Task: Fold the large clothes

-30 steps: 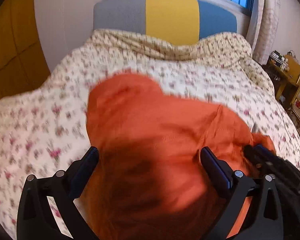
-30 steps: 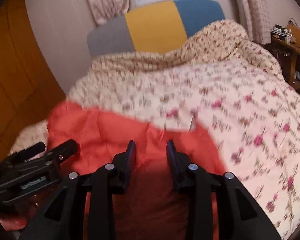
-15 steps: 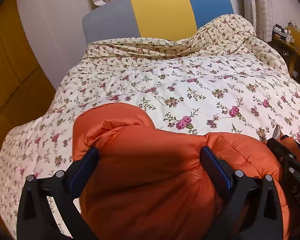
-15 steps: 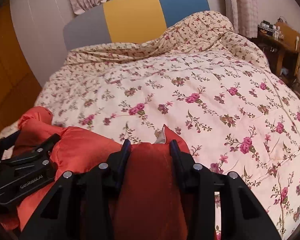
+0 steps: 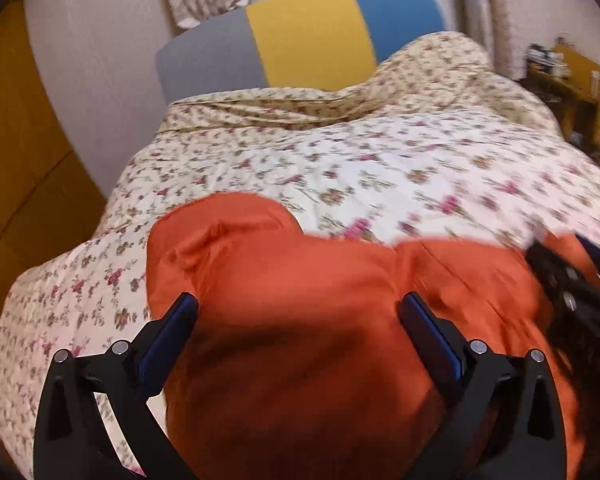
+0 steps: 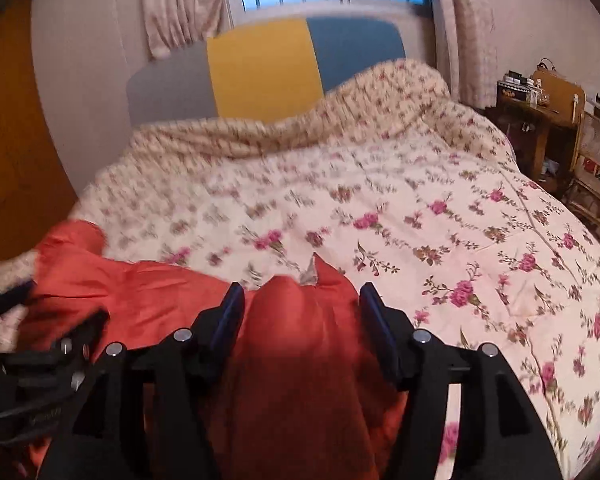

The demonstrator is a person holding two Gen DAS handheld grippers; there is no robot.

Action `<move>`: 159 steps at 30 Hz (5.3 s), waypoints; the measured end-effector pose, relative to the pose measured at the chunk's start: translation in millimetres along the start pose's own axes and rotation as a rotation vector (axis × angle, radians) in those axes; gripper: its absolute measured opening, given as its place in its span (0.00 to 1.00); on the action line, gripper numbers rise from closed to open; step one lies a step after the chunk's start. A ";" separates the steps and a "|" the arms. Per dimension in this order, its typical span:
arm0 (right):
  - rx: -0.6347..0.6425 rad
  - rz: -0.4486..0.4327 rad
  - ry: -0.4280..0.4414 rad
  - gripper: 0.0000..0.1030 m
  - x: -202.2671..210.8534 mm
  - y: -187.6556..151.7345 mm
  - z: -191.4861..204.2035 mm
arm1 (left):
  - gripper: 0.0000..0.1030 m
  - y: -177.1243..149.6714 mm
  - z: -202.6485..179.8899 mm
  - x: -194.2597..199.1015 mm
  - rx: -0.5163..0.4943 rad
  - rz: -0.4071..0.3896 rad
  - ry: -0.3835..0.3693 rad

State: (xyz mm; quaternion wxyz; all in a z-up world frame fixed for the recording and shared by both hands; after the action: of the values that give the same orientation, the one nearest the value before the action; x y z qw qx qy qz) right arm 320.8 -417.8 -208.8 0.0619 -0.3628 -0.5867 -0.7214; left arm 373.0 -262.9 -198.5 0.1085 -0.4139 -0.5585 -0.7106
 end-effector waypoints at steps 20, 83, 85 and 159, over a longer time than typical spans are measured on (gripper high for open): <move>-0.051 0.107 0.058 0.74 17.4 -47.0 -16.2 | 0.97 -74.5 -63.3 64.9 -0.067 -0.220 -0.131; -0.106 0.348 0.468 0.60 64.9 -77.4 -17.7 | 0.78 -97.4 -19.5 119.4 0.255 -0.095 -0.561; -0.148 0.337 0.480 0.56 68.5 -76.1 -20.3 | 0.75 -92.1 -22.9 124.9 0.223 -0.107 -0.547; 0.074 0.229 0.529 0.75 55.3 -68.0 327.6 | 0.78 -141.5 279.8 163.3 0.532 -0.338 -0.100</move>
State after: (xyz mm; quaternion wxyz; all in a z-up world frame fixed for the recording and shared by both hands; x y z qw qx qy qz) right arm 393.2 -86.5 -214.5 0.3068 -0.2232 -0.5312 -0.7575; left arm 313.0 84.5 -172.8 0.0659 -0.3068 -0.7903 -0.5263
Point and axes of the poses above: each gripper's, at about its wrist camera, not at the fingertips, and x roughly against the way its jaws point, z to its left, y to its top, the point moved 9 cm from there along -x, roughly the way its jaws point, and after that the axes turned 15 degrees about -y, right-handed, at the moved point
